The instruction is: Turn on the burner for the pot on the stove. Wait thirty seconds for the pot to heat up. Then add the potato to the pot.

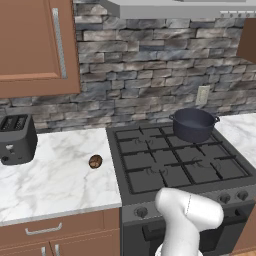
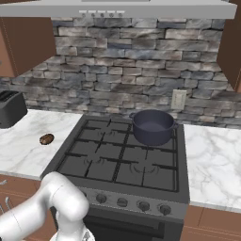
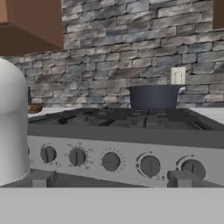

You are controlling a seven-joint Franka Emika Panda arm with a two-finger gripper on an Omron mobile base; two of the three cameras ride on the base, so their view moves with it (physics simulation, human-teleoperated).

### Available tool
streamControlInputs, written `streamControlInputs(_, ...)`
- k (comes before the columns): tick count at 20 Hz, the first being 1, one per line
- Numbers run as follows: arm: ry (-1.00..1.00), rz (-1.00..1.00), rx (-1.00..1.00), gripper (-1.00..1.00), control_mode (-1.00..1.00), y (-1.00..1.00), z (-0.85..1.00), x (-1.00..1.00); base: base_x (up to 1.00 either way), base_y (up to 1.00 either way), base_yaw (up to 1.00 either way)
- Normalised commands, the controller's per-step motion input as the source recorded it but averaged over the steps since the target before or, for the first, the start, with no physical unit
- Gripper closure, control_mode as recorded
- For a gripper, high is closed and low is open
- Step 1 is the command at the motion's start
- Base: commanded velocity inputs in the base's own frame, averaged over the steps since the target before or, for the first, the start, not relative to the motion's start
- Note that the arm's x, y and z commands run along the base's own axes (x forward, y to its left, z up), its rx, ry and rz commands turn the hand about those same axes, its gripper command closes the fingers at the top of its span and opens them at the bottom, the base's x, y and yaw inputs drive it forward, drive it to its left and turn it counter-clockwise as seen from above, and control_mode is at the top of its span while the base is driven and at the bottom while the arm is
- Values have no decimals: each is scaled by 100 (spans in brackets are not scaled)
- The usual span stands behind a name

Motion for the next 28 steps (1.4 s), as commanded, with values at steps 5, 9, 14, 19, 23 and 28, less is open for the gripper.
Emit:
streamControlInputs(5,-20,0,0,-100,-100,0,-19,5,0,0,0)
streamControlInputs(9,-2,0,0,-100,-100,0,-2,18,0,0,0)
streamControlInputs(14,4,0,0,-100,-100,0,0,26,0,0,0)
streamControlInputs(19,1,0,0,-100,-100,0,-2,31,0,0,0)
streamControlInputs(23,-6,0,0,-100,-100,0,-9,26,0,0,0)
streamControlInputs(28,-8,0,0,-100,-100,0,-17,28,0,0,0)
